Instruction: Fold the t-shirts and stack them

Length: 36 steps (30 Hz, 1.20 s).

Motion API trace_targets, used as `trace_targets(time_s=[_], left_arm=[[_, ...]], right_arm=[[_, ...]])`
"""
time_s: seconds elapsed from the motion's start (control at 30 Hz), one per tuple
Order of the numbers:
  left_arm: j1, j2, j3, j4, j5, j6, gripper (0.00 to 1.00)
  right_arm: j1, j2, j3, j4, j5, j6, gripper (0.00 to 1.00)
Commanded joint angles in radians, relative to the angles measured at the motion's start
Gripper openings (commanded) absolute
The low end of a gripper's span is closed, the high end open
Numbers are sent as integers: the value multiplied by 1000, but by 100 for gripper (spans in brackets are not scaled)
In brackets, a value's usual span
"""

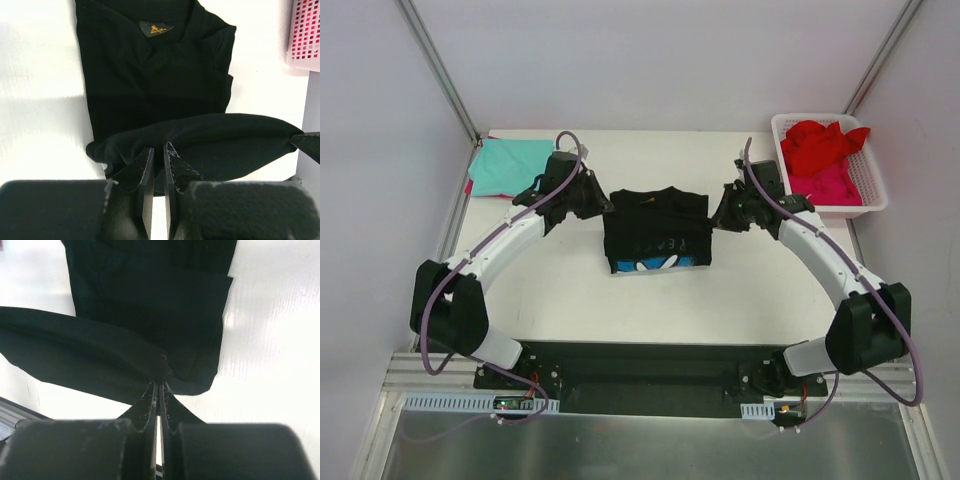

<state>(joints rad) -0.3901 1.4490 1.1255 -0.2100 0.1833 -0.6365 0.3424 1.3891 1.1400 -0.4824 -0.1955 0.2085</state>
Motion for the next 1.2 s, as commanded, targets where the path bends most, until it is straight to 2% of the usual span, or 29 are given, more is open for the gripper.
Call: trace_targets(time_s=[0.0, 0.5, 0.9, 1.17], left_arm=[[28, 74, 72, 43, 28, 41, 0], [80, 286, 210, 101, 100, 28, 0], [123, 490, 450, 103, 150, 15, 0], [128, 642, 585, 104, 208, 12, 0]], right_arm=[[-28, 62, 82, 28, -5, -24, 1], [-56, 264, 233, 59, -50, -11, 1], [-94, 490, 440, 59, -105, -17, 1], [-131, 571, 500, 62, -102, -37, 1]])
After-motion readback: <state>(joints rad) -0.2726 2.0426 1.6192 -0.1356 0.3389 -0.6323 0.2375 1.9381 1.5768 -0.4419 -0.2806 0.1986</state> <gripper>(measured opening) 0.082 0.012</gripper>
